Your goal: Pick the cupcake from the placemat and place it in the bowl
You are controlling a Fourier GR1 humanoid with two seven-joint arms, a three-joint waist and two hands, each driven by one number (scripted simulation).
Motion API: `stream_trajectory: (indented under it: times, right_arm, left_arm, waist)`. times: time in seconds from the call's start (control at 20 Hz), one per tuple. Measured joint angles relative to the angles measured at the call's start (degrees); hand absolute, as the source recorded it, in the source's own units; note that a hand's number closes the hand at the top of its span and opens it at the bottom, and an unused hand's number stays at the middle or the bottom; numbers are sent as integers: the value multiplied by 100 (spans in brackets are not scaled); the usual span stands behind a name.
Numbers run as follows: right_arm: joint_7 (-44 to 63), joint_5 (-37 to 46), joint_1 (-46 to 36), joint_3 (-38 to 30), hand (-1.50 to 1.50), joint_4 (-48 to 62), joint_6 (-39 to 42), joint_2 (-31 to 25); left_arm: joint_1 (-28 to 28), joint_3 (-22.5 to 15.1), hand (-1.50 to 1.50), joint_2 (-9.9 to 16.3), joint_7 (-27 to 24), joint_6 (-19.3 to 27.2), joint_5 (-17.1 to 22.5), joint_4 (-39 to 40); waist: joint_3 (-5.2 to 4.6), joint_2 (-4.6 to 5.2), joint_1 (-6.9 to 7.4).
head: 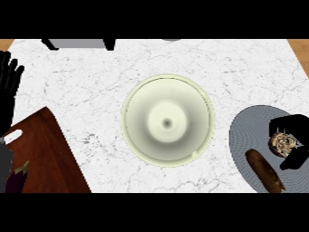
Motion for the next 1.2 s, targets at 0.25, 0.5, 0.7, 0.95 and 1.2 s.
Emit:
stream_trajectory:
  times: [0.25,0.5,0.7,0.95,1.2]
  right_arm:
    - [315,28,286,-139,150,-332,-183,95]
    - [1502,-168,1395,-896,150,-619,-569,239]
    - [2050,-285,2372,-1291,150,-1250,-1035,494]
    - [2658,-220,3511,-1637,150,-2350,-1556,784]
    - [2816,-363,4461,-1652,150,-3899,-1772,1252]
  left_arm:
    - [13,32,0,-27,-20,63,-74,36]
    - [299,318,0,103,-10,184,-71,48]
    - [497,468,0,176,-42,210,-59,-1]
    - [646,562,0,219,-62,200,-29,-82]
    - [748,565,0,194,-95,169,-6,-158]
  waist:
    - [-52,-51,-83]
    - [-126,-230,-662]
    - [-160,-292,-878]
    - [-121,-248,-993]
    - [-95,-204,-952]
